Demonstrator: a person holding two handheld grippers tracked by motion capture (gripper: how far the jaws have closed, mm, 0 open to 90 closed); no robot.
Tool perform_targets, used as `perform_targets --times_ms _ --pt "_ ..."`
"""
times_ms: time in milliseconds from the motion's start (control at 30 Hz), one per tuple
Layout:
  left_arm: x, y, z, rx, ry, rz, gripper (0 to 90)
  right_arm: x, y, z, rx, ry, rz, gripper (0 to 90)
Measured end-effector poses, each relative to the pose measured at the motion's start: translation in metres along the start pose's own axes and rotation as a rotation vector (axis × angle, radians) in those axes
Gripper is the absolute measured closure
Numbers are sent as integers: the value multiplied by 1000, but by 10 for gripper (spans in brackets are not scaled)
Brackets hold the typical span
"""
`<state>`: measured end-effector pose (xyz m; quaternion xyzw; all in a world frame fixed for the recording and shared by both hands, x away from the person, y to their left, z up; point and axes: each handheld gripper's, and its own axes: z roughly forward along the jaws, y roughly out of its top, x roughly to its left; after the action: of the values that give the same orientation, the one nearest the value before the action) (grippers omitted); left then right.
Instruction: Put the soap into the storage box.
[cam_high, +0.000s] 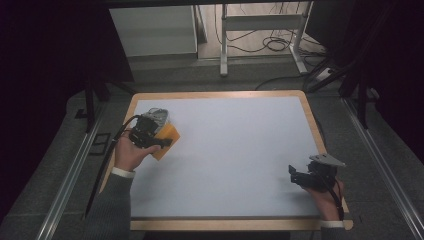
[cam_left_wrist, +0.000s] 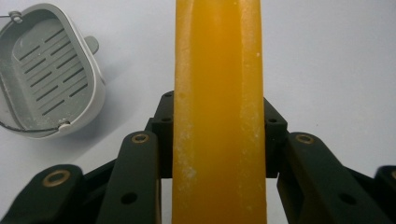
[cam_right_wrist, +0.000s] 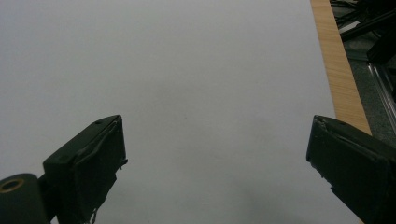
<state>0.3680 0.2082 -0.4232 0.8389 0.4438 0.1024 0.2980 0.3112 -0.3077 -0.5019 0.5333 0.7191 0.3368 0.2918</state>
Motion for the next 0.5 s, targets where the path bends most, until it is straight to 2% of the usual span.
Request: perform_targets --times_ms 500 --pt "1 6 2 6 2 3 606 -1 -1 1 8 -1 0 46"
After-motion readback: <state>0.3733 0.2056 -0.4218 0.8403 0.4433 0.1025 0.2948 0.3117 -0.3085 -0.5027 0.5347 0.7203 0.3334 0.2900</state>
